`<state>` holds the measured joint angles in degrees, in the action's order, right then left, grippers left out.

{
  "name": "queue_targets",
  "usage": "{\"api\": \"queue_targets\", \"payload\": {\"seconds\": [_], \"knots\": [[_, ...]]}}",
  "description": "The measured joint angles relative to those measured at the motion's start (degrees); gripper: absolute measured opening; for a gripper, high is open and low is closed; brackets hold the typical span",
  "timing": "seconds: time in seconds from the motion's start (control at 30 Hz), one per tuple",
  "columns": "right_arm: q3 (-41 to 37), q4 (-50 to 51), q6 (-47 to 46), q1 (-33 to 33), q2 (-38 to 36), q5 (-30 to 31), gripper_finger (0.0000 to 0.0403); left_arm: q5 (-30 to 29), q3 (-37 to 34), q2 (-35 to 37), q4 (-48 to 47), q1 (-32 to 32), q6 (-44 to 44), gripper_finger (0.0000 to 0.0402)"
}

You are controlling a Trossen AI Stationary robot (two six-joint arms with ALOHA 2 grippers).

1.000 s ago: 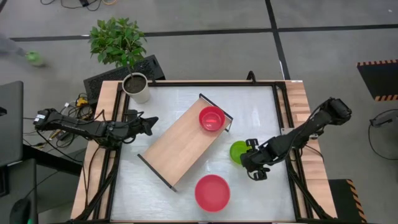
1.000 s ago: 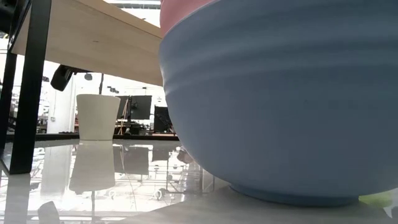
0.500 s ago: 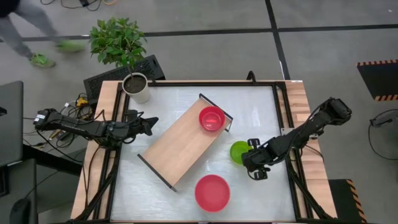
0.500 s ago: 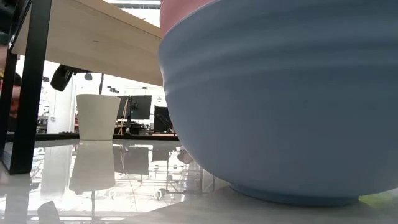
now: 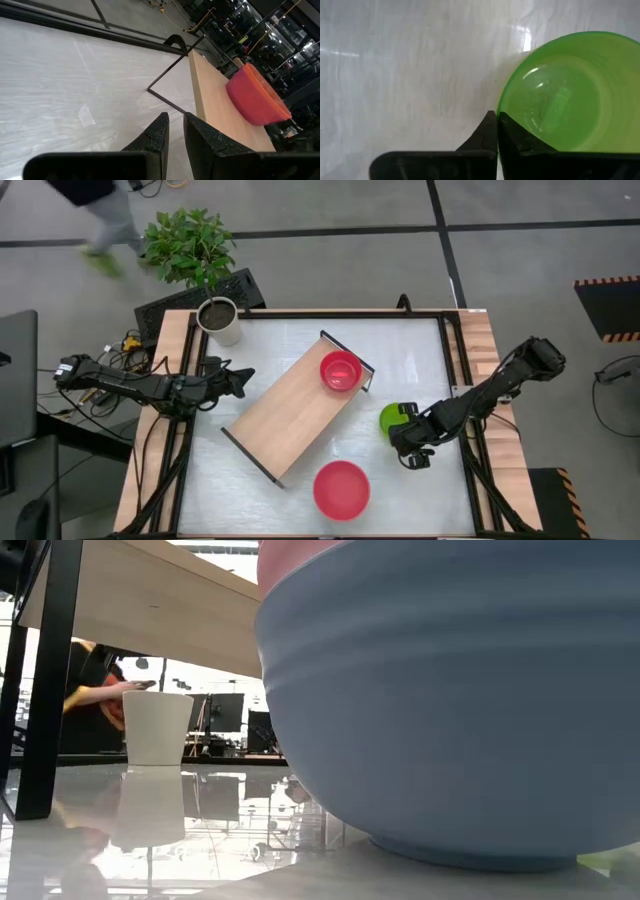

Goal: Place and stack bowls onto a shelf
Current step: Stack the green bowl on top of the red bowl into the shelf

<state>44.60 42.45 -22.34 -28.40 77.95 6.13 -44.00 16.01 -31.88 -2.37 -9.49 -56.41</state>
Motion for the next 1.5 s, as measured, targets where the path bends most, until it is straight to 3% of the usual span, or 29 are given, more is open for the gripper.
{"api": "queue_targets", "payload": {"seconds": [0.37, 0.5, 0.8, 0.9, 1.03, 1.1, 1.23, 1.33, 1.4, 1.5], "knots": [[3.92, 1.26, -0.56, -0.02, -1.87, -0.09, 0.0020, -0.20, 0.00, 0.00, -0.04, 0.01, 0.20, 0.0043], [4.90, 4.66, -5.55, -0.07, -4.48, 2.33, 0.0020, -0.20, 0.00, 0.00, -0.37, 0.00, -0.06, 0.0043], [6.11, 6.74, -12.05, -0.07, -9.88, 0.16, 0.0020, -0.18, 0.00, 0.00, -1.19, -0.01, -0.23, 0.0043], [7.77, 10.08, -16.24, -0.17, -11.39, 2.78, 0.0020, -0.23, 0.00, 0.01, -1.18, -0.01, -0.37, 0.0043], [8.29, 11.18, -17.45, 0.66, -12.94, -0.27, 0.0020, -0.27, 0.00, 0.02, -1.19, 0.01, -0.41, 0.0043], [8.17, 13.15, -21.49, 0.98, -12.79, 1.87, 0.0020, -0.27, 0.00, 0.02, -1.19, 0.01, -0.40, 0.0043], [8.24, 9.92, -16.12, 1.27, -12.85, -3.04, 0.0020, -0.28, 0.00, 0.01, -1.19, 0.00, -0.41, 0.0043], [8.15, 10.65, -19.16, 1.54, -13.03, 1.02, 0.0020, -0.36, 0.00, 0.00, -1.19, -0.01, -0.41, 0.0043], [8.20, 9.64, -16.36, 2.13, -13.49, -1.41, 0.0020, -0.35, 0.00, 0.01, -1.19, 0.00, -0.41, 0.0043], [7.91, 13.54, -21.34, 2.67, -12.85, 0.93, 0.0020, -0.36, 0.00, 0.00, -1.16, 0.00, -0.41, 0.0043]]}}
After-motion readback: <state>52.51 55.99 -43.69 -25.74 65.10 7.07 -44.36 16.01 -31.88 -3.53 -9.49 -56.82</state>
